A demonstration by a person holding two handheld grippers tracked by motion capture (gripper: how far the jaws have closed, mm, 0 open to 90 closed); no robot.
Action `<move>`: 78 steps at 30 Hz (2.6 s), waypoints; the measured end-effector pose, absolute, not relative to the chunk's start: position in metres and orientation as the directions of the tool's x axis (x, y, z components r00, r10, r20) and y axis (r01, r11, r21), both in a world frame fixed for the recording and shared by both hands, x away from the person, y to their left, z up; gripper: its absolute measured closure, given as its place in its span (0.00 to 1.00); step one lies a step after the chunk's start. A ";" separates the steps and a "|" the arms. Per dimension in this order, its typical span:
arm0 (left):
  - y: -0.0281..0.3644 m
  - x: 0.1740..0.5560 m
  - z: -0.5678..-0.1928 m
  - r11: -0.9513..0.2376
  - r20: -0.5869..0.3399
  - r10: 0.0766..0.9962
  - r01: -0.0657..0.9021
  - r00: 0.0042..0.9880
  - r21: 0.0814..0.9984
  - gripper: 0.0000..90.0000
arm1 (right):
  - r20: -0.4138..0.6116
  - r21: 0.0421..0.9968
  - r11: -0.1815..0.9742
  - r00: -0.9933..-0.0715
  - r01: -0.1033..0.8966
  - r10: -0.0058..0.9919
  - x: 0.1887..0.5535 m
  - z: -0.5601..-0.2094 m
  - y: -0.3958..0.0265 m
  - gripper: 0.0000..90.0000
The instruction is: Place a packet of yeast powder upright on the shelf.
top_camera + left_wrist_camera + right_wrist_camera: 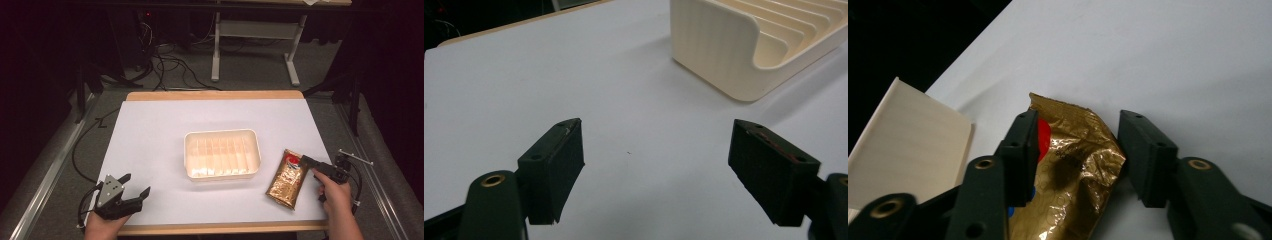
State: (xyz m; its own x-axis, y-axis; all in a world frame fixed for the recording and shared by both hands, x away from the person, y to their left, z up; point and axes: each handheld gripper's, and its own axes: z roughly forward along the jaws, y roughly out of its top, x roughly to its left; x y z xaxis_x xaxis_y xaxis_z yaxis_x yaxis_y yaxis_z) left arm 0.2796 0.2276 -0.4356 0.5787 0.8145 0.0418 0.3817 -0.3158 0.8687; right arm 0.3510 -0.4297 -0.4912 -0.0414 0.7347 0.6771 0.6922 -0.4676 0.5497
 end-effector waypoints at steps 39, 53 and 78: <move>0.226 0.277 -0.433 -0.334 0.066 0.799 0.351 0.597 0.875 0.25 | 0.477 0.823 -0.301 -0.300 0.481 0.826 0.307 -0.414 -0.391 1.00; 0.227 0.277 -0.432 -0.339 0.071 0.798 0.347 0.599 0.874 0.25 | 0.433 0.876 -0.289 -0.367 0.387 0.823 0.292 -0.384 -0.371 1.00; 0.226 0.276 -0.432 -0.342 0.073 0.796 0.347 0.601 0.873 0.25 | 0.387 0.904 -0.286 -0.323 0.318 0.864 0.320 -0.367 -0.326 1.00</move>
